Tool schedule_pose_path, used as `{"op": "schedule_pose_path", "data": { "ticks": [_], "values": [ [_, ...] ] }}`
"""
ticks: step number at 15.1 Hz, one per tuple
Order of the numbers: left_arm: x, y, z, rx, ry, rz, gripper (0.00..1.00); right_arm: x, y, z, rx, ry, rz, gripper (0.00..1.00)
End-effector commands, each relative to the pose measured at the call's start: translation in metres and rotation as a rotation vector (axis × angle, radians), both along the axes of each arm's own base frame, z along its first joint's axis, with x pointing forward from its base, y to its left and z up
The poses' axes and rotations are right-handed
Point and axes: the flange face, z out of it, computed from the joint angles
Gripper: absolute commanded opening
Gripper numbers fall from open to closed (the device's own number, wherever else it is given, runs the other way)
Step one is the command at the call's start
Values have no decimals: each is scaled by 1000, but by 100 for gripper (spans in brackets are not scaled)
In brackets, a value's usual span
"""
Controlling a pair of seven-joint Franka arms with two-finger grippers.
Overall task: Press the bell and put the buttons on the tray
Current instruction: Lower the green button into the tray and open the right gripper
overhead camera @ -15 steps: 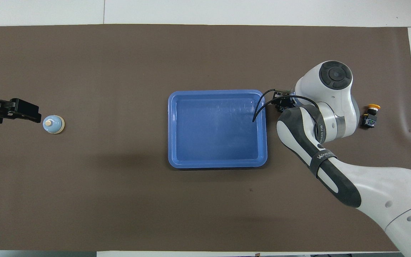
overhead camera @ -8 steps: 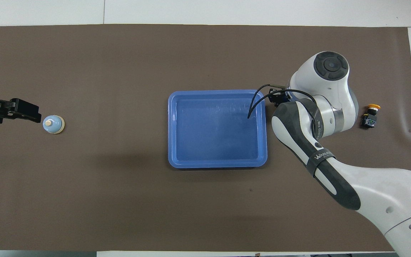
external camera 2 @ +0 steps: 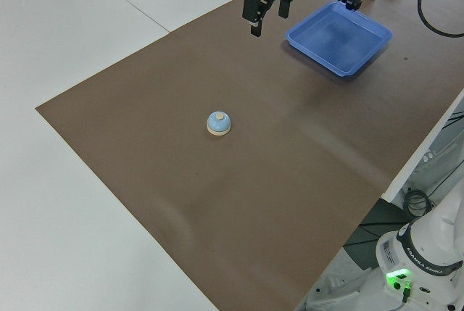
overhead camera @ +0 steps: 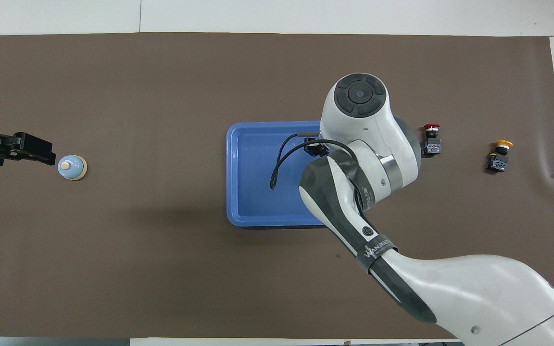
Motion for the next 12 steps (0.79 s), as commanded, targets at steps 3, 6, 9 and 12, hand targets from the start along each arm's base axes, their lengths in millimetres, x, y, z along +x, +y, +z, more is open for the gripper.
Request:
{"op": "schedule_pose_path", "data": {
  "ticks": [3,6,9,12],
  "values": [
    [-4,1,5,2,-1,11,100,-21,-7,-39,-1,11,50,0],
    [-4,1,5,2,1,11,100,-32,-4,-50,-6,23,73,0],
    [-4,1,5,2,-1,11,100,-37,-6,-54,-4,22,62,0],
    [-4,1,5,2,-1,11,100,-38,-5,-52,-9,30,53,100]
  ]
}}
